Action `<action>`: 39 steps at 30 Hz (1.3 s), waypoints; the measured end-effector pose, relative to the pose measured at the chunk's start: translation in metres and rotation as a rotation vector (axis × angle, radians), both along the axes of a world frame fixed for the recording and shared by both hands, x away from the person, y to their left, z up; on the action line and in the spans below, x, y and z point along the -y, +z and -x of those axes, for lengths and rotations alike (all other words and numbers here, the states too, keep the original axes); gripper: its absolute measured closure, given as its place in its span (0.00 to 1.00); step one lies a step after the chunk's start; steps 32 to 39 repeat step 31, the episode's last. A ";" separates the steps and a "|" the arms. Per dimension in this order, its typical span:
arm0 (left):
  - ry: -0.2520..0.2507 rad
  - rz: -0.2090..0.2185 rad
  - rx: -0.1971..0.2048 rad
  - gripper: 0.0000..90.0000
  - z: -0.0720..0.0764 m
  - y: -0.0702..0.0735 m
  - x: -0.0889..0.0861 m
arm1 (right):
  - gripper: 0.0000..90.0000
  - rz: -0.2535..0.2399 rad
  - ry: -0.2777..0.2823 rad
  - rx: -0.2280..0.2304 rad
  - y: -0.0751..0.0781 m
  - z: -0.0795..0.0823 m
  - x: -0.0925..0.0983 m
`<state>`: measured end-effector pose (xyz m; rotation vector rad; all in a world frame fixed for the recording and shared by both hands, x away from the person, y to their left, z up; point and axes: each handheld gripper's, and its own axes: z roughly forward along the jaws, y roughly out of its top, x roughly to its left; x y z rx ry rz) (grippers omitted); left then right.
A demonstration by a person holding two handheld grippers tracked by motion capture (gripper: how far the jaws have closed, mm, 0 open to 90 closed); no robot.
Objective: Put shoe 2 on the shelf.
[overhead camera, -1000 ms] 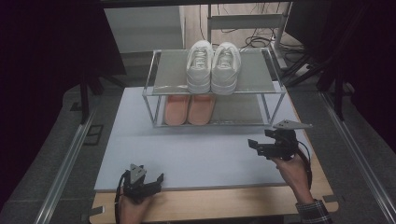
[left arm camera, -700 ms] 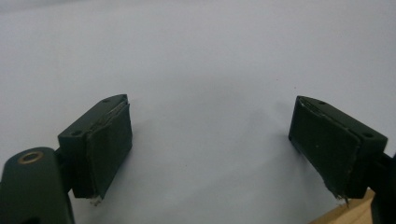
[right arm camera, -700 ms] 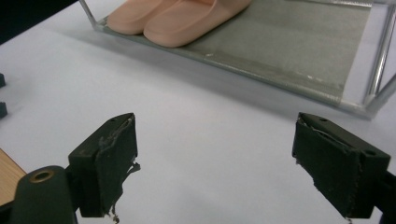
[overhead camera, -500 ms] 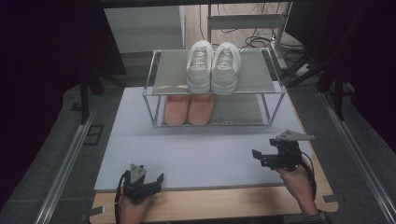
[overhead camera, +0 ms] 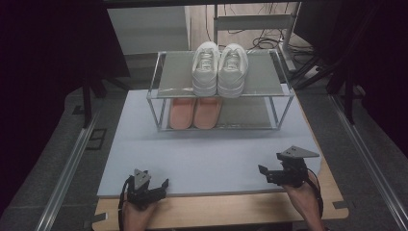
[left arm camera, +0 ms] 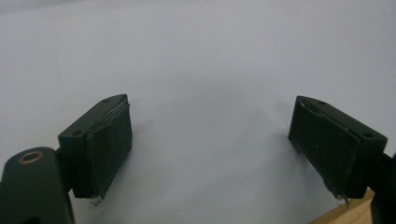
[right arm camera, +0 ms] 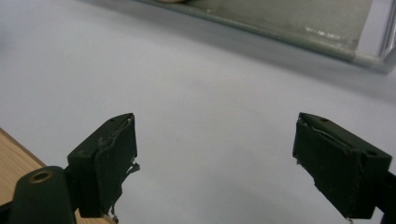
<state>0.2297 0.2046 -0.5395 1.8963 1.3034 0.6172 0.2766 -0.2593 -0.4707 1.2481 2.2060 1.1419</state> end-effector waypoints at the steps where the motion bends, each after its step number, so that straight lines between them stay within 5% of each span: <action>1: 0.000 0.000 0.000 0.15 0.000 0.000 0.000 | 0.16 0.003 -0.002 -0.001 -0.002 0.001 0.000; 20: 0.002 0.000 0.001 0.15 0.000 0.000 0.000 | 0.14 0.100 0.013 0.003 -0.055 0.014 -0.014; 27: 0.002 -0.001 0.001 0.15 0.000 0.000 0.000 | 0.15 0.033 -0.005 0.089 -0.066 0.021 -0.010; 39: 0.002 0.000 0.000 0.15 0.000 0.000 0.000 | 0.15 0.033 -0.006 0.089 -0.066 0.021 -0.010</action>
